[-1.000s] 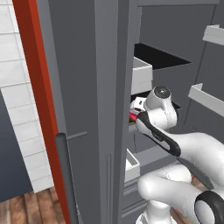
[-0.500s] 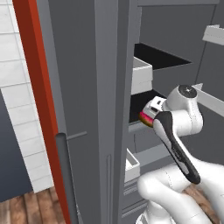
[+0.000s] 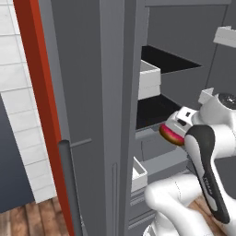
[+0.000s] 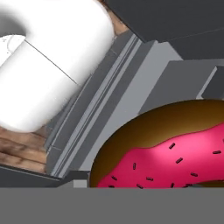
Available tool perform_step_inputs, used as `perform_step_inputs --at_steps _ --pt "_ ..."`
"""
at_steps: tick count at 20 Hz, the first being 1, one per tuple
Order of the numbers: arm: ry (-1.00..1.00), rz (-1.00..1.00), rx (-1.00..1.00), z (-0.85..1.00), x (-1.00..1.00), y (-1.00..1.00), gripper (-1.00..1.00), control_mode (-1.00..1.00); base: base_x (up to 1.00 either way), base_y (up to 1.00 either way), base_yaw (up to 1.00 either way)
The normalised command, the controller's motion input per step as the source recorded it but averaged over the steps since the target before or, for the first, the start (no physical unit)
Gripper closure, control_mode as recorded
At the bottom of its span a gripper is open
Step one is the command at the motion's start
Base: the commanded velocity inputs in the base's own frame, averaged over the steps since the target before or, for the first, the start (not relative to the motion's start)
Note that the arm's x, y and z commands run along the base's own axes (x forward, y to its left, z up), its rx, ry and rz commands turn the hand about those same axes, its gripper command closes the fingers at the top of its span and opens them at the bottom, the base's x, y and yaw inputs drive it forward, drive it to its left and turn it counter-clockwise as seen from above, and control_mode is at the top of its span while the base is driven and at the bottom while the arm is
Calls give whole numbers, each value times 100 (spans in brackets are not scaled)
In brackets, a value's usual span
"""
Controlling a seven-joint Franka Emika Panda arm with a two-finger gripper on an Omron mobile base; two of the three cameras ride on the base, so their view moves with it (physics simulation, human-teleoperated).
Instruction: Take the cake and donut from the fridge and place them on the empty tray on the dining counter.
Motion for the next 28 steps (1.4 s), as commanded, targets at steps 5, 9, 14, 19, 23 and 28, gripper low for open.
perform_step_inputs --at_steps 5,9,14,19,23,28 --pt "0 0 1 3 -40 -3 100 -100 0 0 0" --pt "0 0 0 0 0 0 100 -100 0 0 0" --pt "0 0 0 0 2 0 100 -100 0 0 0" --pt "0 0 0 0 0 0 100 100 -1 0 0" --pt "0 0 0 0 0 0 100 100 -27 0 0" --pt "0 0 0 0 0 0 100 100 -54 0 0"
